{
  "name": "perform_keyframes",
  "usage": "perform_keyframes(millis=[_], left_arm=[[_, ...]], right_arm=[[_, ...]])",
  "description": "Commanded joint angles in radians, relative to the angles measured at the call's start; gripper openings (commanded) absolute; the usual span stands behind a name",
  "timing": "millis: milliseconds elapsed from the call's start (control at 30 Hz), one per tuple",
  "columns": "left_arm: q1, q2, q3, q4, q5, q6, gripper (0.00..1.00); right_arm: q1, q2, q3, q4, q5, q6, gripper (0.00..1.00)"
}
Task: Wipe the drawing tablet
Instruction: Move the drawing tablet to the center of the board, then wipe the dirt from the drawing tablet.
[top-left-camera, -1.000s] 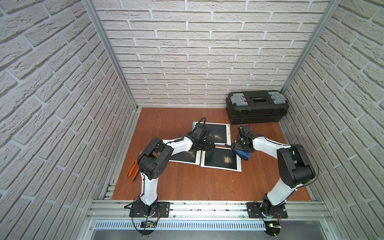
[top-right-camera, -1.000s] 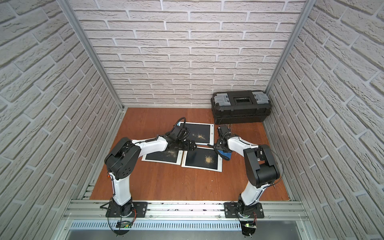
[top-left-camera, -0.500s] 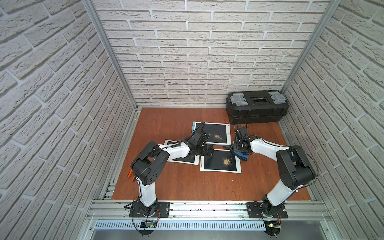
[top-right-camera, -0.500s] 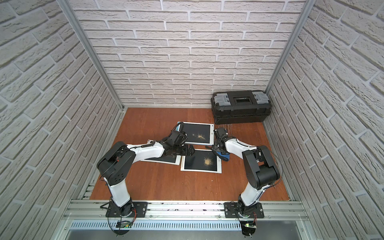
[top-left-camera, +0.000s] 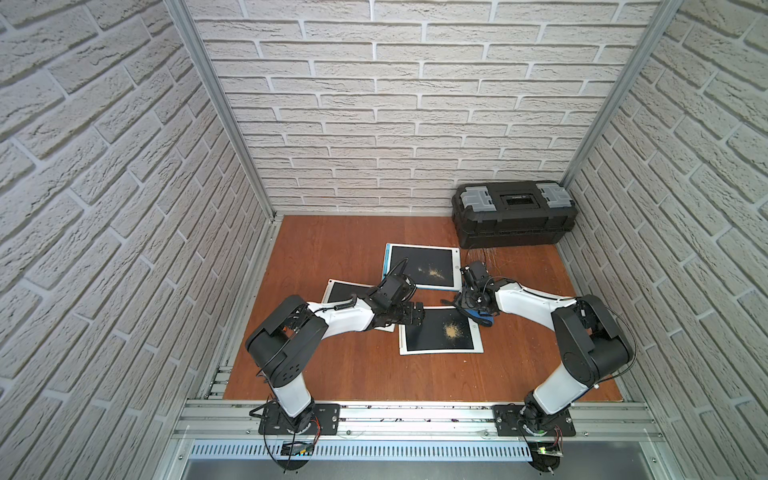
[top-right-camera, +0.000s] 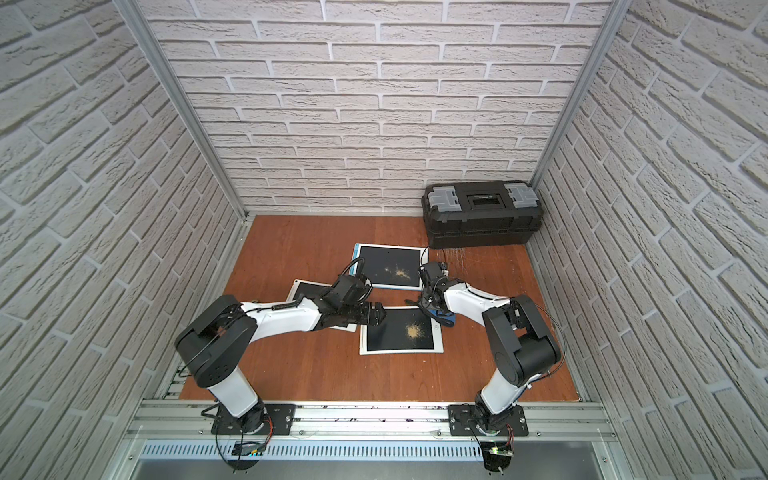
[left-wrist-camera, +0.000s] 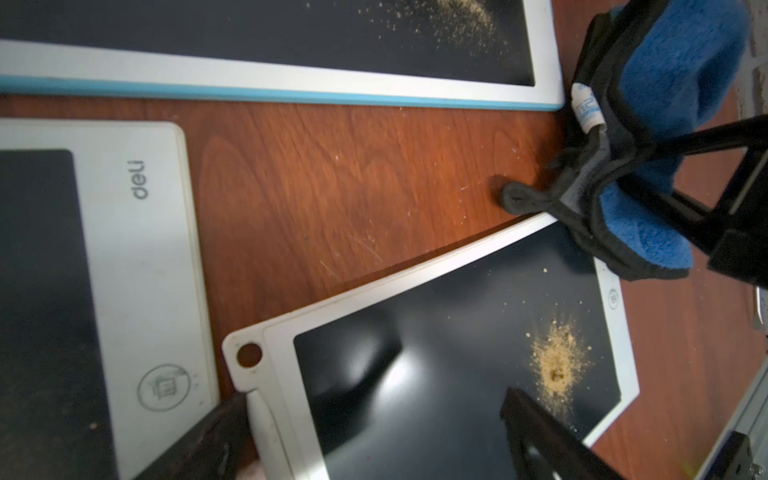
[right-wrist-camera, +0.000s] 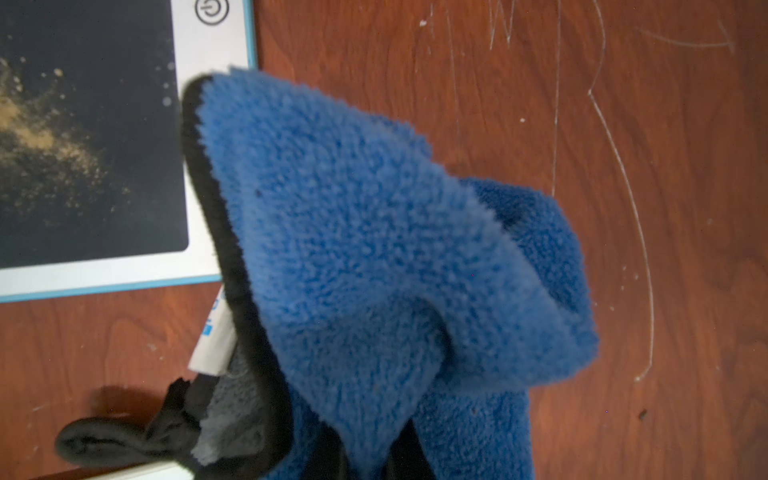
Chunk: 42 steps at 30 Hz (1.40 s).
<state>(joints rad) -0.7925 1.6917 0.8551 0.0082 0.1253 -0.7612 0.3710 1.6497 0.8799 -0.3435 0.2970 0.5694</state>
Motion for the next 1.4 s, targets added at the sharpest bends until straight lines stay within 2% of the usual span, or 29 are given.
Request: perform_keyframes(millis=[0, 200, 433, 600, 700, 833, 900, 1000, 1167, 1267, 1367], left_arm=[[-0.026, 0.009, -0.055, -0.053, 0.004, -0.042, 0.97], [-0.034, -0.013, -0.079, -0.055, -0.013, -0.039, 0.97], [-0.035, -0.090, -0.056, -0.152, -0.054, 0.015, 0.97], [-0.034, -0.195, -0.050, -0.262, -0.126, 0.060, 0.97], [-0.036, -0.262, -0.059, -0.309, -0.142, 0.079, 0.95], [-0.039, -0.305, -0.090, -0.330, -0.142, 0.092, 0.87], [-0.040, -0.309, -0.110, -0.318, -0.145, 0.090, 0.82], [-0.046, -0.306, -0.140, -0.271, -0.136, 0.073, 0.81], [-0.063, -0.276, -0.142, -0.244, -0.143, 0.055, 0.83], [-0.077, -0.249, -0.127, -0.261, -0.158, 0.059, 0.84], [-0.098, -0.222, -0.101, -0.299, -0.195, 0.066, 0.86]], right_arm=[[0.047, -0.011, -0.045, -0.054, -0.076, 0.035, 0.03], [0.062, -0.034, -0.070, -0.056, -0.048, 0.052, 0.03], [0.060, -0.083, -0.008, -0.142, 0.006, 0.008, 0.03], [0.059, -0.201, 0.022, -0.220, 0.057, -0.027, 0.03], [0.059, -0.294, 0.019, -0.241, 0.028, -0.049, 0.03], [0.062, -0.407, -0.021, -0.192, -0.151, -0.076, 0.03], [0.064, -0.451, -0.056, -0.127, -0.310, -0.082, 0.03], [0.087, -0.464, -0.086, -0.036, -0.546, -0.086, 0.03], [0.168, -0.415, -0.103, 0.087, -0.822, -0.070, 0.03], [0.209, -0.391, -0.138, 0.204, -0.925, -0.013, 0.03], [0.239, -0.357, -0.155, 0.275, -0.959, 0.022, 0.03]])
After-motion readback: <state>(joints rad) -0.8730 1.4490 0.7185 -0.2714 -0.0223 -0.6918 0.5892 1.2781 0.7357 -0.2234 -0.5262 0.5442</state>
